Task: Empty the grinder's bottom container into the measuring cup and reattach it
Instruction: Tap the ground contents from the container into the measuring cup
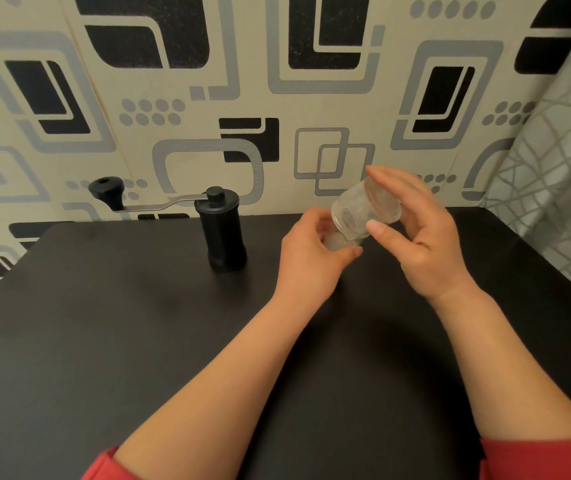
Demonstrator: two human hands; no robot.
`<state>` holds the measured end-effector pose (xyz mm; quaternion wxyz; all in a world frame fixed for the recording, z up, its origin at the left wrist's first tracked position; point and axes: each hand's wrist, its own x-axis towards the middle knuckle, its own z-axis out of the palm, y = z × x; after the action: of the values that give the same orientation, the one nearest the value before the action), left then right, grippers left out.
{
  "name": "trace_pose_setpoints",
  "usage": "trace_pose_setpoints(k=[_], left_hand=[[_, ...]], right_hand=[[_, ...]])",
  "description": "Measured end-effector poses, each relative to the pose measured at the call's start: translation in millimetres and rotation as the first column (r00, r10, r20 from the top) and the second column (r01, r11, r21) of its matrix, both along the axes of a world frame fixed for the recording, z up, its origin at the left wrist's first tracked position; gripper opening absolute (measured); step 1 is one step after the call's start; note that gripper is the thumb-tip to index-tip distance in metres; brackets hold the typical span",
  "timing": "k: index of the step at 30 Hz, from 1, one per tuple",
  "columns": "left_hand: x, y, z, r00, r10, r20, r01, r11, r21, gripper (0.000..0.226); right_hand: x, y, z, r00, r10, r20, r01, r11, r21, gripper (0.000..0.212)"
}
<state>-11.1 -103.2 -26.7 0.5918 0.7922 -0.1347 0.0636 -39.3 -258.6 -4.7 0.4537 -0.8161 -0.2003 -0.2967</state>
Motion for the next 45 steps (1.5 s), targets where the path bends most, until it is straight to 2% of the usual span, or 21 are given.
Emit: trace_pose_setpoints(k=[4,9,15,22,27,33,40,45], left_hand=[[0.3,0.0,-0.2,1.000,0.007,-0.005,-0.007,1.000,-0.007,0.049],[0.1,-0.5,-0.3,1.000,0.007,-0.015,-0.007,1.000,-0.022,0.048],[-0.5,-1.5,-2.4,0.999,-0.009,-0.031,0.009,1.000,0.008,0.050],[0.6,-1.6,-4.0,1.000,-0.016,-0.016,0.018,0.996,0.083,0.051],[1.8,-1.9,-5.2,0.999,-0.021,-0.030,0.024,0.993,0.114,0.051],[3.2,-0.4,-6.6,0.998,-0.007,-0.062,0.012,0.996,0.092,0.049],[2.9,-1.7,-6.5,0.997,-0.017,-0.075,0.022,0.997,0.071,0.047],[2.7,-2.5,-7.2,0.998,-0.027,-0.060,0.032,0.995,0.098,0.049]], right_hand=[[-0.1,-1.8,0.4,0.999,0.002,0.037,-0.001,1.000,-0.018,0.053],[1.1,-0.2,-0.7,1.000,-0.010,-0.006,0.010,0.999,0.033,0.053],[4.4,0.5,0.3,0.984,-0.100,-0.147,0.110,0.992,0.066,0.049],[8.7,3.8,2.2,0.944,-0.161,-0.287,0.223,0.955,0.196,0.044],[6.8,3.9,6.5,0.911,-0.098,-0.400,0.257,0.894,0.366,0.065],[5.2,-0.9,6.5,0.895,0.025,-0.445,0.170,0.904,0.393,0.046],[7.4,0.7,5.9,0.900,-0.117,-0.420,0.302,0.862,0.407,0.036],[10.3,0.0,5.2,0.862,-0.192,-0.470,0.398,0.830,0.392,0.058]])
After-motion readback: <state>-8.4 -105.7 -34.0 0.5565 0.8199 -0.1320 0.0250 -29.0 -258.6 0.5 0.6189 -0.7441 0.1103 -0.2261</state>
